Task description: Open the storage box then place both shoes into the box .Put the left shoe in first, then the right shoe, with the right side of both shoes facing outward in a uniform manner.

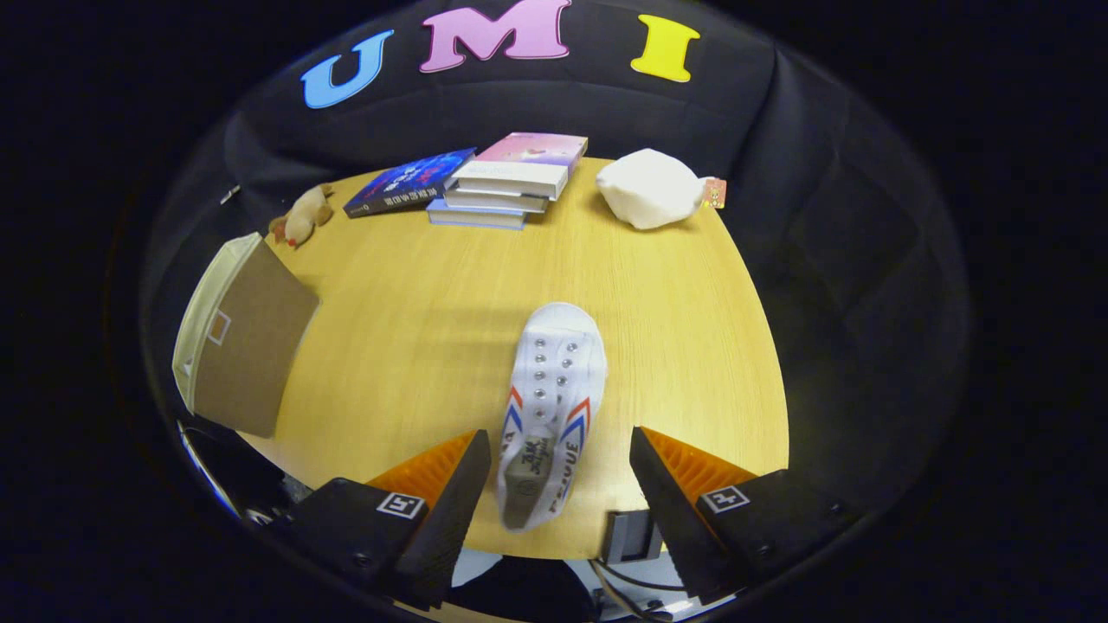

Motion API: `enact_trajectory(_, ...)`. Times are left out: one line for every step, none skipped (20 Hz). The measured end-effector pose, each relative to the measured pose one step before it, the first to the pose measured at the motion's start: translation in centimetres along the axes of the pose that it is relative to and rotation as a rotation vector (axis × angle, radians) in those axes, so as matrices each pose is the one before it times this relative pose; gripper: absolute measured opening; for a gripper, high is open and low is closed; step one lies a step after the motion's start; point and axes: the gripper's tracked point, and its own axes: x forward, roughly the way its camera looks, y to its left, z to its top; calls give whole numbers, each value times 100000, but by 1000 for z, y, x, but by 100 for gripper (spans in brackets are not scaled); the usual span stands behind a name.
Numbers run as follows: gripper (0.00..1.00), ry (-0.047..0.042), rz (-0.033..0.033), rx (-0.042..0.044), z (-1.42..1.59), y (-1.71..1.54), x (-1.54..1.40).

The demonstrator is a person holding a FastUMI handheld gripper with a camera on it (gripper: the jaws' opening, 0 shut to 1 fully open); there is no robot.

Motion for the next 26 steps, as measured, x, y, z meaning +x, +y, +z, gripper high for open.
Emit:
enact_trajectory(99,1613,340,-1598,-311,-498,858)
enact_trajectory(99,1753,971,-1128,-257,-205,738)
enact_trajectory(99,1560,1049,-861,-303,-9,666)
enact_trajectory(99,1467,950,-1218,-260,10,771)
enact_trajectory(99,1555,-351,-2119,-392,-221,799)
enact_trajectory(99,1900,-1433,-2561,-423,-538,797)
enact_trajectory(99,2149,-1750,-2030,-618,-539,763)
enact_trajectory(98,2444,-133,-458,-355,-124,595)
enact_trajectory(99,2267,825,1244,-447,39,493)
enact_trajectory(98,1268,1213,2264,-130,134,331)
enact_trajectory(98,1109,2588,3273,-73,402,274)
enact_trajectory(94,589,2067,3462,44,348,228)
enact_trajectory(91,-418,2393,2922,227,318,194)
enact_trajectory(80,-160,2563,3741,63,528,294)
enact_trajectory(71,1051,2888,4570,-140,684,14)
enact_trajectory(61,-154,-859,2924,-50,-102,114)
enact_trajectory(50,961,-475,450,97,66,-173)
enact_trajectory(40,629,-178,868,-118,-49,38)
enact_trajectory(40,1165,-463,2462,-17,-162,98)
enact_trajectory(33,2581,-619,4006,-34,-119,-88)
enact_trajectory(33,1328,-215,4710,142,-74,78)
enact_trajectory(26,1661,-513,1241,-69,-104,121)
enact_trajectory(26,-712,-980,675,76,39,5)
enact_trajectory(20,-1529,-658,-1192,5,-274,-222)
enact_trajectory(16,-1177,-520,-1583,-50,155,45)
enact_trajectory(9,-1416,-259,17,170,-51,-92)
